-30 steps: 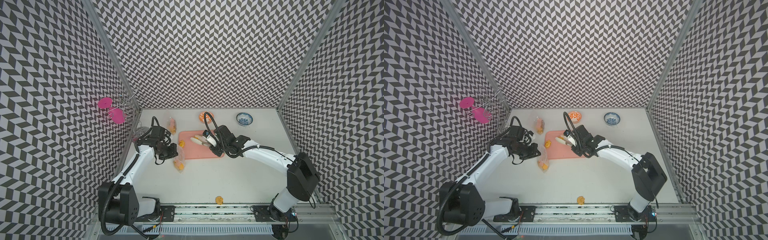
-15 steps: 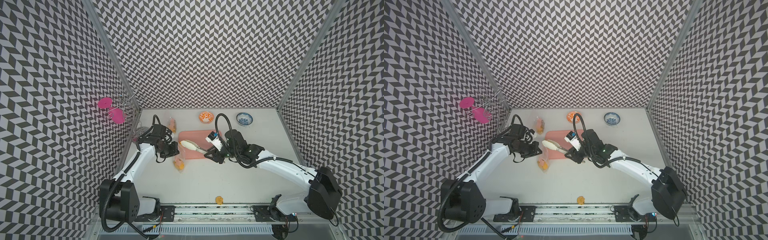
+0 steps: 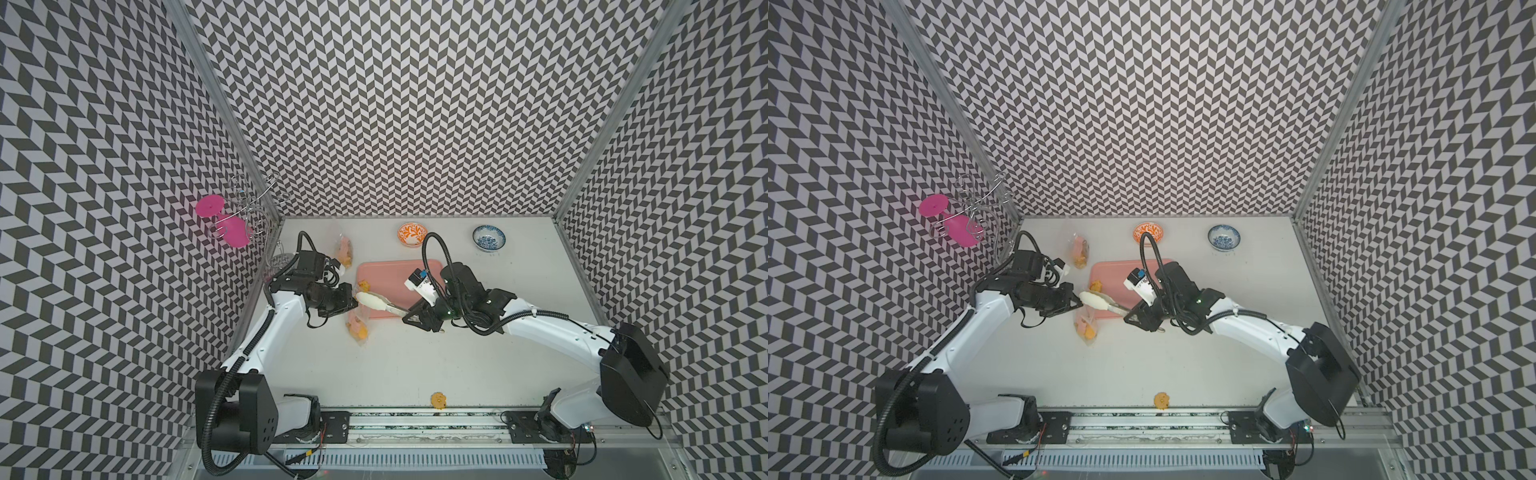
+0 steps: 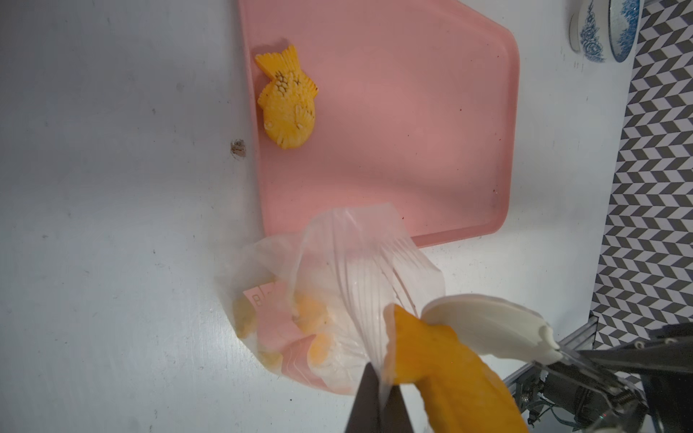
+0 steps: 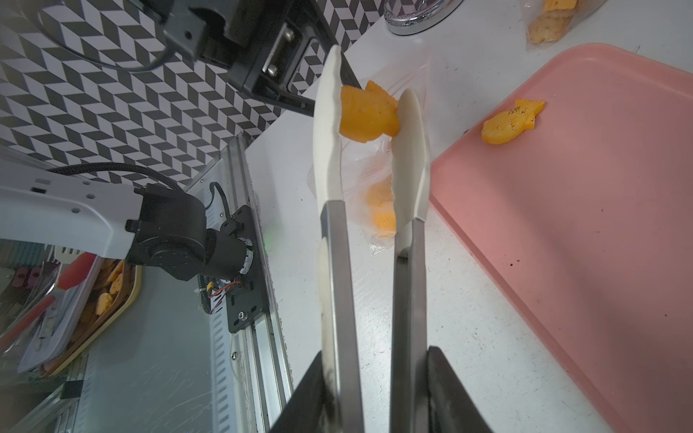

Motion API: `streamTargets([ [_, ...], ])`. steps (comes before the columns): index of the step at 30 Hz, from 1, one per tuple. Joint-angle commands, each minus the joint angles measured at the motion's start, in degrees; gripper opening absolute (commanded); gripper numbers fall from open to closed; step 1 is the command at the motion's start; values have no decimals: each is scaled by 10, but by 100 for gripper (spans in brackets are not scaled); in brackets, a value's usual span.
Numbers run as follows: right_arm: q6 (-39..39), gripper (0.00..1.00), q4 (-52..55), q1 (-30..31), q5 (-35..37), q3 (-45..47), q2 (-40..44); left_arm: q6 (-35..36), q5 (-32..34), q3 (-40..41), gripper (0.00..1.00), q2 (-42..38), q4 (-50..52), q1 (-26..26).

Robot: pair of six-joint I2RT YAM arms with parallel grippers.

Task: Put the cookies into a resealable bag to prevent moisture
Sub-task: Place the cookie in the ziploc bag, then pick up the cookie from the tray.

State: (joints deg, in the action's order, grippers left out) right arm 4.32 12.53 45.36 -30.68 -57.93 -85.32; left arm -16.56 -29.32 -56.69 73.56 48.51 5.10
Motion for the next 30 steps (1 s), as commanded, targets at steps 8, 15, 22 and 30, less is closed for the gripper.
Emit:
streamTargets([
  [8, -9, 48, -13, 7, 5, -50, -5, 6, -13, -1, 0, -18, 10, -5],
  [15, -20, 48, 1, -4, 55, -64, 18, 14, 7, -10, 0, -23, 25, -11],
  [22, -114, 48, 17, -36, 179, -57, 8, 25, 49, -1, 0, -41, 45, -27],
  [30, -217, 52, 58, -17, 268, -146, -124, 31, 42, 14, 0, -56, 45, -51],
])
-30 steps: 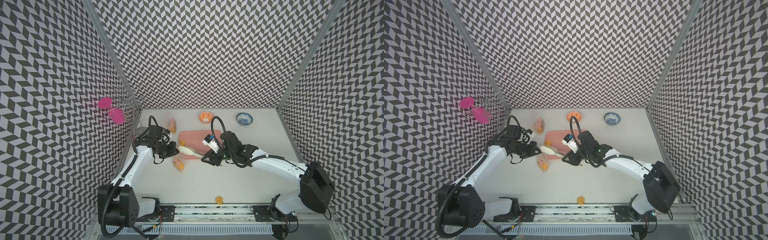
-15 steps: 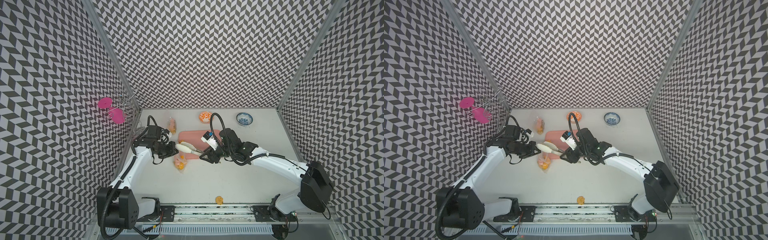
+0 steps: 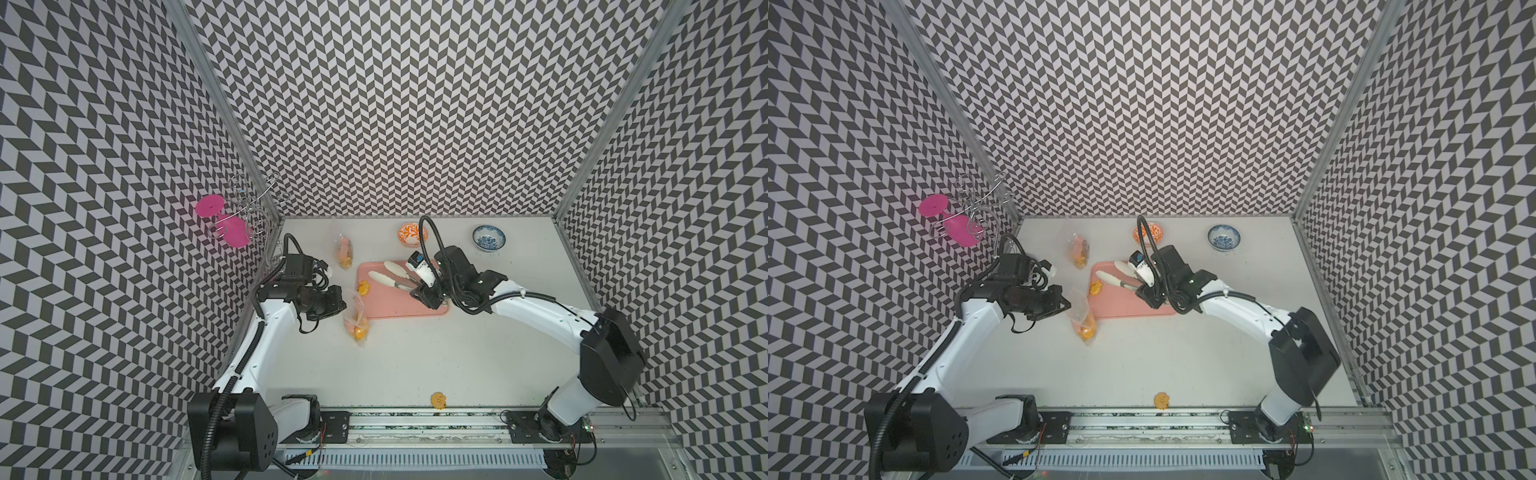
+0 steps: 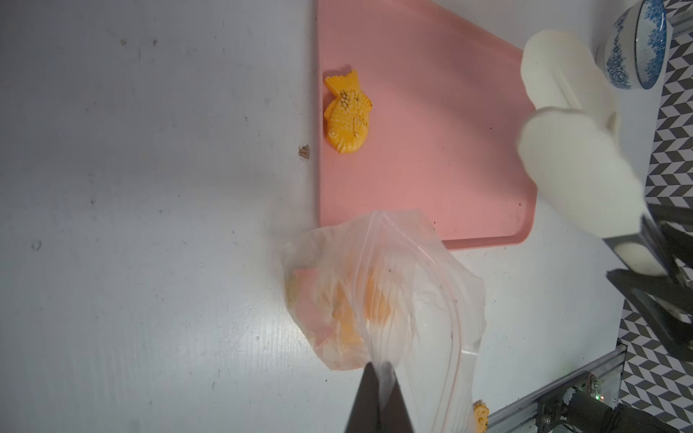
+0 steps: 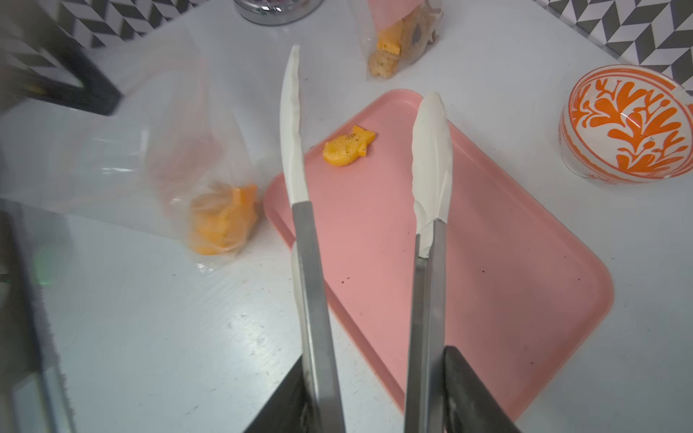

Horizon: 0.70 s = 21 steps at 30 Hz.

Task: Put the cookies into a resealable bag to prevent moisture
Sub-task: Pick up the cookie from the tray.

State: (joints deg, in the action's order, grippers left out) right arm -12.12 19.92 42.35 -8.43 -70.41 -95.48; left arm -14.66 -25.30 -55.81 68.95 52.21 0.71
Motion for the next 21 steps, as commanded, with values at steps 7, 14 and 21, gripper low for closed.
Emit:
streamTargets([
  [7, -33, 52, 17, 38, 57, -116, -139, 16, 2, 5, 0, -13, 16, -13],
  [14, -13, 52, 39, 58, 70, -158, -193, 17, -3, 9, 0, -10, 14, -17],
  [21, -8, 51, 83, 82, 145, -199, -231, 20, -5, 6, 0, -5, 12, -16],
])
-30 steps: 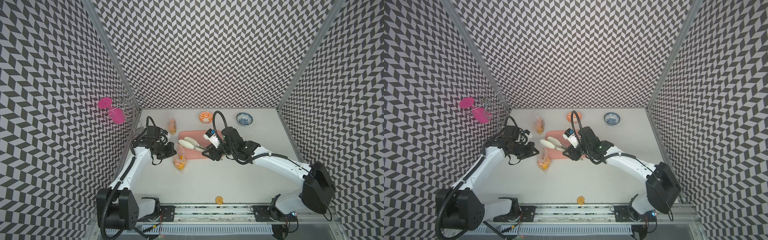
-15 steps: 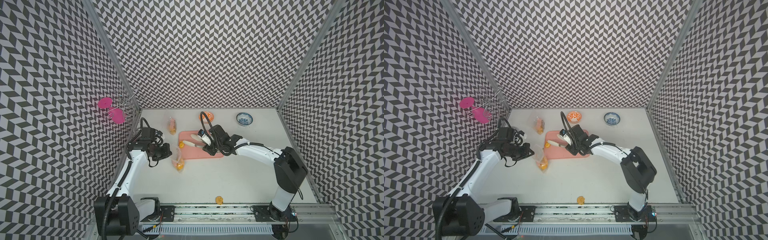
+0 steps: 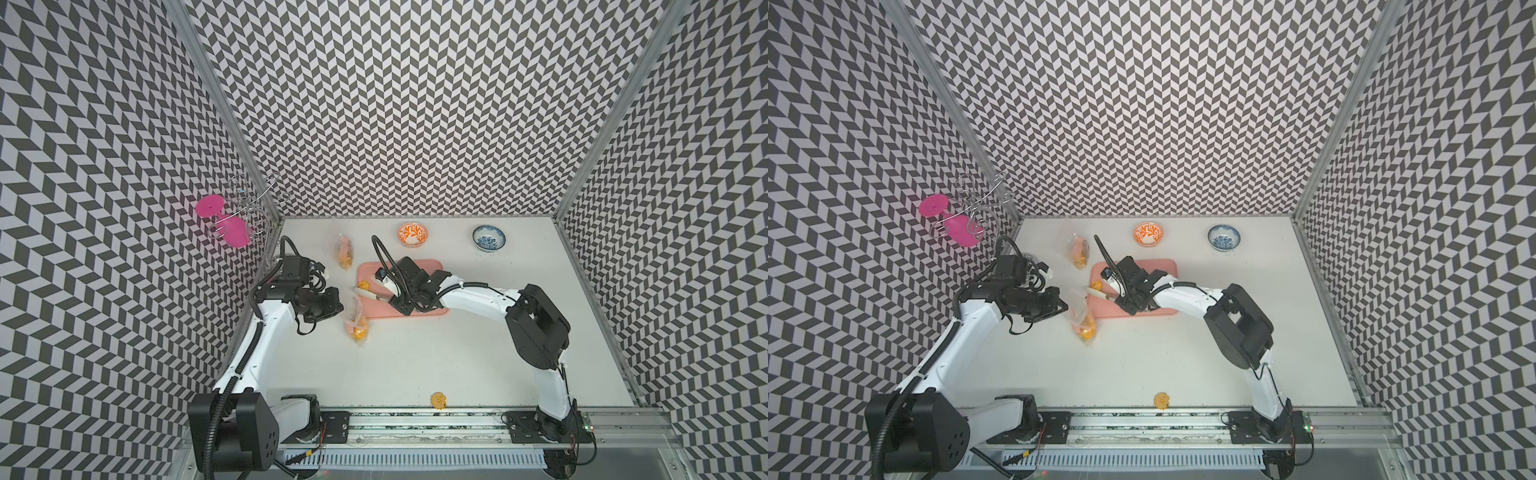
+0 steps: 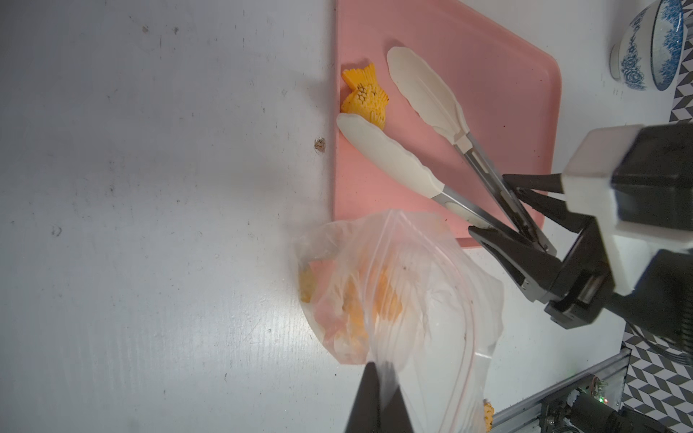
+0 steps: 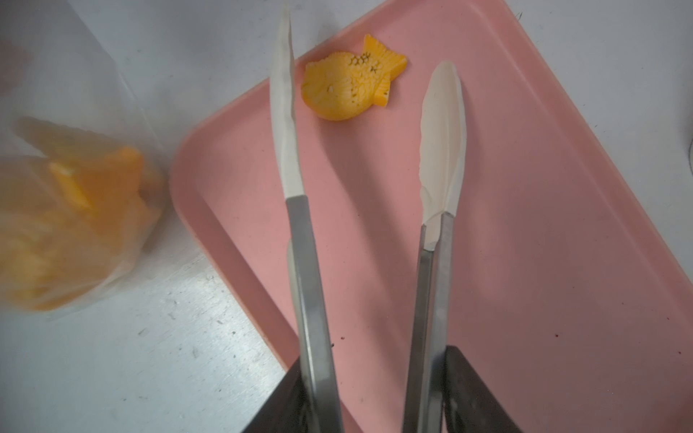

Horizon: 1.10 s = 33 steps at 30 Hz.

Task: Put the cookies into a resealable bag to prevent moisture
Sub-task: Pick up the cookie from the tray.

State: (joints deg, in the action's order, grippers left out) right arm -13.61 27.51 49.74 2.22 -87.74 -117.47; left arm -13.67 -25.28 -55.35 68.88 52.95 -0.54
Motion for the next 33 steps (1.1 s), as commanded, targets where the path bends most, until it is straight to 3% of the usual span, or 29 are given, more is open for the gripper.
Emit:
streamTargets([
  [1, 5, 51, 15, 10, 52, -32, -16, 11, -4, 0, 0, -4, 5, -4],
  [7, -16, 50, 45, 10, 137, -32, -7, 12, -4, 5, 0, -4, 4, -4],
  [11, -16, 49, 52, 3, 152, -26, 10, 12, -7, 5, 0, -1, 0, -4],
  [21, -43, 48, 6, 11, 67, -23, 10, 17, -7, 4, 0, 0, 1, -4],
  [33, -73, 43, 11, 8, 87, -37, -25, 20, -9, 2, 0, 3, 4, -5],
])
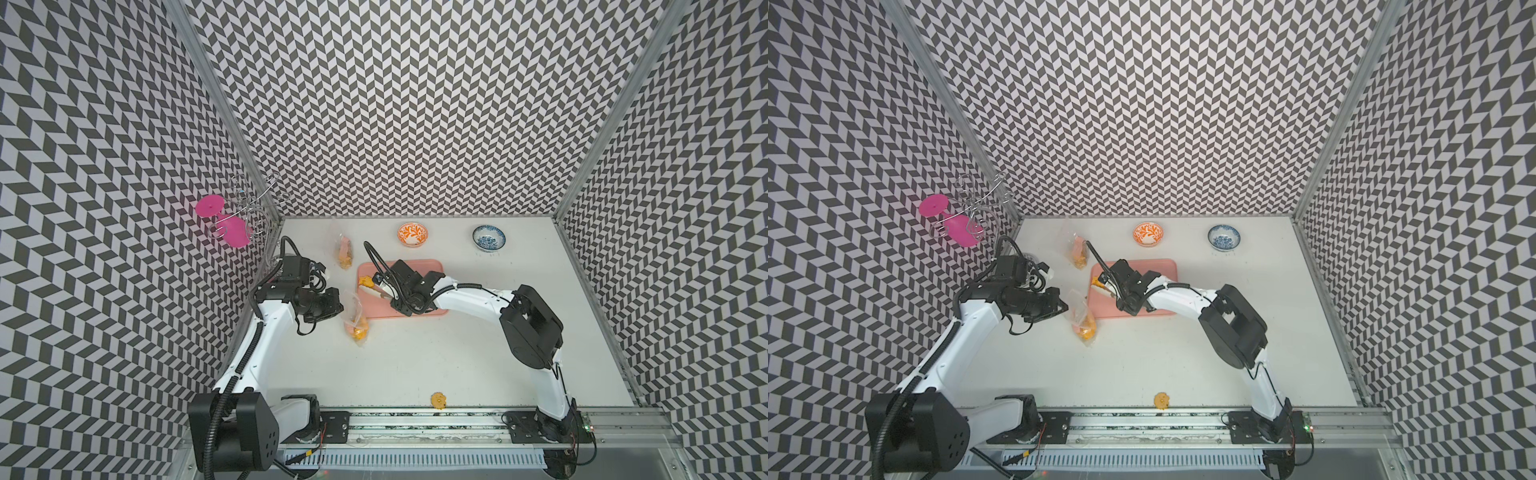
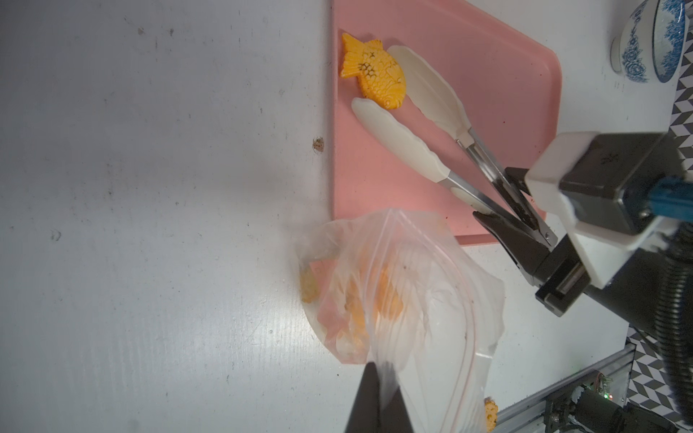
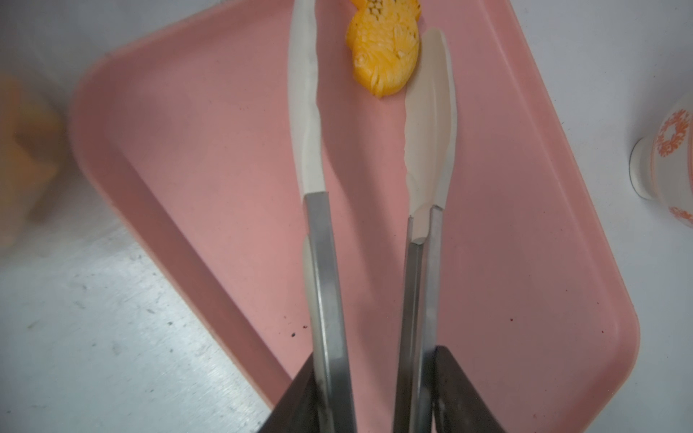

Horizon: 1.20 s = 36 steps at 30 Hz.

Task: Put the cookies into a resealable bag to prevent moisture
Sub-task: Pick up the cookie from the tray.

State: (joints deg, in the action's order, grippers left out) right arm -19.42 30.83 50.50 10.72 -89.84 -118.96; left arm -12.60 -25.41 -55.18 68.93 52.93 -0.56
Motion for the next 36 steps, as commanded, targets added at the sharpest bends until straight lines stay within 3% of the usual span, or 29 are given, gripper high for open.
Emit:
streamTargets([
  [1, -15, 43, -21, 0, 1, -20, -12, 11, -8, -1, 0, 3, 4, -4],
  [9, -14, 30, -17, -3, 7, -13, 11, 11, -14, -3, 0, 10, 0, -5],
  [17, 9, 25, -32, -21, -18, 37, 89, 9, -20, -10, 0, 26, -9, -2],
  [26, 62, 24, -77, -61, -143, 142, 215, 7, -25, -18, 0, 55, -26, 8],
  [31, 65, 23, -75, -64, -145, 162, 224, 1, -28, -23, 0, 68, -39, 17],
  [36, 86, 22, -92, -82, -217, 166, 257, -4, -27, -29, 0, 93, -49, 30],
])
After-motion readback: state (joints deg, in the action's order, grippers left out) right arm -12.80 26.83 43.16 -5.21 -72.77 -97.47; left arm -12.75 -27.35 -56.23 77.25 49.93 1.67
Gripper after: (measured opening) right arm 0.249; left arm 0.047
